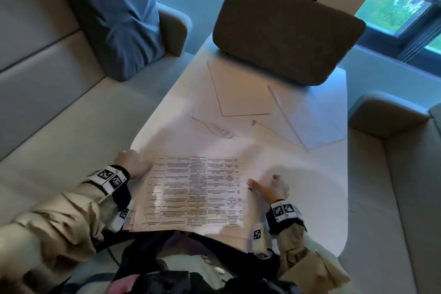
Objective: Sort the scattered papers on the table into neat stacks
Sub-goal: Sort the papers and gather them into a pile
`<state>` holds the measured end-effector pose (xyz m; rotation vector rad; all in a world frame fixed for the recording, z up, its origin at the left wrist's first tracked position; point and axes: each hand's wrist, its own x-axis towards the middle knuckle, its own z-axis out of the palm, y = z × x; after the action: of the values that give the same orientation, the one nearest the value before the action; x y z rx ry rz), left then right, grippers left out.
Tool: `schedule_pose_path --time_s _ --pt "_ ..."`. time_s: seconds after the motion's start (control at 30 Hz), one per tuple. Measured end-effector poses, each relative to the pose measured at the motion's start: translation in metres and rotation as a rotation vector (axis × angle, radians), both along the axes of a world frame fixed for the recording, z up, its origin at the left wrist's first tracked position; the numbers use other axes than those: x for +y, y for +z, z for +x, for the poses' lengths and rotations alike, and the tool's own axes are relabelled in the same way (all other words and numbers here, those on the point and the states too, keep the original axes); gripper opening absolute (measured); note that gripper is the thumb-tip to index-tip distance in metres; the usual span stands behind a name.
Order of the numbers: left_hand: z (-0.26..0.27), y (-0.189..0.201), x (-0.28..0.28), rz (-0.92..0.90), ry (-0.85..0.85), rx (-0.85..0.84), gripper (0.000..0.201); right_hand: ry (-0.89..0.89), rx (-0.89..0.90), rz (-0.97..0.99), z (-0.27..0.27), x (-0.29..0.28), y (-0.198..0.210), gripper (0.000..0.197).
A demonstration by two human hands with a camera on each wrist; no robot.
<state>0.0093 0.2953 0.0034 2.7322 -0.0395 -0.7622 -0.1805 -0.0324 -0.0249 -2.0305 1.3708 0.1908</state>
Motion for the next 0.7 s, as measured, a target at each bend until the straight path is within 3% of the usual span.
schedule_pose_path --time_s 0.07,0.13,0.23,0.4,0.53,0.7 --pt "-0.006 -0.011 -0.005 0.014 0.045 0.028 0.062 -0.002 0.061 0.075 0.005 0.006 0.005 0.107" --pt "-0.012 -0.018 -0.011 0.055 0.098 0.04 0.069 0.02 0.043 0.126 0.009 0.014 0.007 0.11" --pt "-0.021 -0.017 -0.021 0.09 0.144 0.043 0.078 -0.012 -0.015 0.144 0.007 0.02 0.005 0.097" --pt "-0.023 -0.008 -0.03 0.045 0.118 0.097 0.064 -0.103 -0.033 0.225 -0.013 0.01 0.01 0.067" --pt "-0.044 -0.008 -0.051 -0.084 0.036 0.171 0.054 -0.264 -0.133 0.28 -0.04 -0.014 0.007 0.064" --pt "-0.065 -0.01 -0.095 -0.16 -0.108 0.203 0.059 -0.385 -0.145 0.271 -0.069 -0.057 0.013 0.05"
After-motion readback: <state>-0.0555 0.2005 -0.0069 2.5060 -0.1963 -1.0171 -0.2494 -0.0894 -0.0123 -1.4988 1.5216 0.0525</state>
